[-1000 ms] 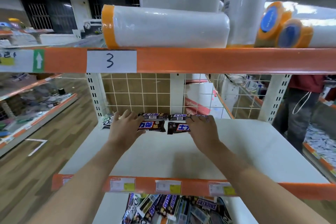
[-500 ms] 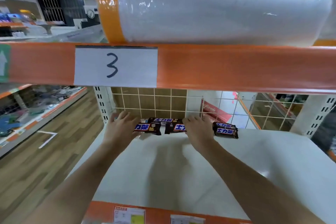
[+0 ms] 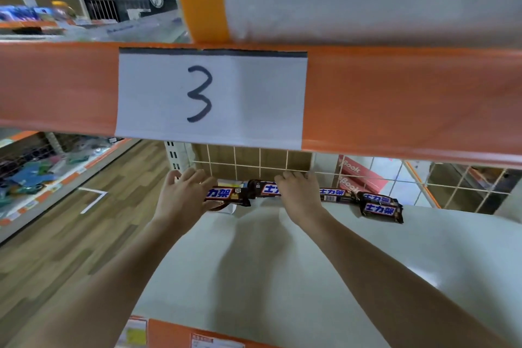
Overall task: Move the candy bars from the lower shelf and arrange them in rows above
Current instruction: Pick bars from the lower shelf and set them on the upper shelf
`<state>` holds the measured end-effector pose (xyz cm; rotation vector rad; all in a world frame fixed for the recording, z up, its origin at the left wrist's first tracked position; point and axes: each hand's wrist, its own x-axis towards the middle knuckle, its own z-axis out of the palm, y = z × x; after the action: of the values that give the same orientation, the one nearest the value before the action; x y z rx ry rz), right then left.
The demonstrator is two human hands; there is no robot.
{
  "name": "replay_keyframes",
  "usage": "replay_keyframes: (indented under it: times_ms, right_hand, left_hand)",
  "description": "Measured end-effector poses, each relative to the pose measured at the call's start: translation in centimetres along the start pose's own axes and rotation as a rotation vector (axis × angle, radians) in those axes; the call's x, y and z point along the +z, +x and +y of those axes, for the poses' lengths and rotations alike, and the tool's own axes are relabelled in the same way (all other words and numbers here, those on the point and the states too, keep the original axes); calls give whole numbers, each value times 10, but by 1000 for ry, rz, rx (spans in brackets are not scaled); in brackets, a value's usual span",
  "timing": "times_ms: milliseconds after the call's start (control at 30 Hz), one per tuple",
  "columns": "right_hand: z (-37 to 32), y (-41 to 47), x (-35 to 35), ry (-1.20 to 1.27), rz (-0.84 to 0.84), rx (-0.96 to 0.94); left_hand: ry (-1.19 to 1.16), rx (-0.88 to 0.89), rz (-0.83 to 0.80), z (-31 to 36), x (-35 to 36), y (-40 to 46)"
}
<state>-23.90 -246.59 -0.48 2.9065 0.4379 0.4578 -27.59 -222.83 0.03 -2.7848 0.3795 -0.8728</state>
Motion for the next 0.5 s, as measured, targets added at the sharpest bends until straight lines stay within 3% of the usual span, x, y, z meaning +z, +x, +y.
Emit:
replay_keyframes:
  times_ms: [500]
  right_hand:
    - [-5,8,11,24,-31,17]
  left_hand:
    - [-66,-15,-55,9,9,4]
